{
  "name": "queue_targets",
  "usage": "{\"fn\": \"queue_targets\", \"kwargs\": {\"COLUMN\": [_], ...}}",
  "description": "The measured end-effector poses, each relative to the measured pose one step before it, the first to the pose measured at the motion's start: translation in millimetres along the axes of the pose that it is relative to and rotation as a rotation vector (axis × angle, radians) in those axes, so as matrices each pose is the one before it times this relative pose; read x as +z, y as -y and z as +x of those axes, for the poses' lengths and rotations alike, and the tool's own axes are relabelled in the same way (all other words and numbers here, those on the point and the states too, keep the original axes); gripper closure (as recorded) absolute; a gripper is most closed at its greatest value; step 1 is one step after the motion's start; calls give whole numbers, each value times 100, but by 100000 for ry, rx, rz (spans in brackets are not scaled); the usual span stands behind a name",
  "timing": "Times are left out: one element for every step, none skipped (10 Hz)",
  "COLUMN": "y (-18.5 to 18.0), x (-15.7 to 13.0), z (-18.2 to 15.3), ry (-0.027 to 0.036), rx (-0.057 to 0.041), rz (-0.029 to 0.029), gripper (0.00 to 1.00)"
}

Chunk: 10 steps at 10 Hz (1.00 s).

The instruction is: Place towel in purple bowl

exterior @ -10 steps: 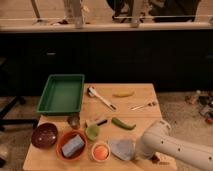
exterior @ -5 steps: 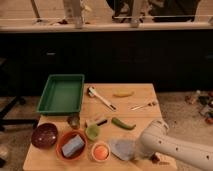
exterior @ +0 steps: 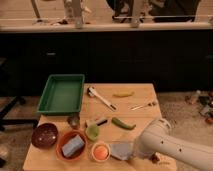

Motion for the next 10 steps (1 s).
{"fn": "queue_targets", "kwargs": {"y": [93, 142, 219, 149, 148, 321, 226, 230, 267, 337], "x": [-795, -815, -1041, -886, -569, -694, -456, -315, -342, -74], "z": [-237, -251, -456, -467, -543, -1406, -1290, -1014, -896, -539], "ry": [355, 506, 1264, 1054, 673, 762, 245, 79, -338, -1104], "rx": [-450, -213, -424, -412, -528, -1883, -1297, -1313, -957, -560], "rz": [1315, 1193, 967, 739, 567, 989, 826, 788, 975, 948], "gripper": [100, 100, 100, 100, 100, 100, 100, 100, 100, 100]}}
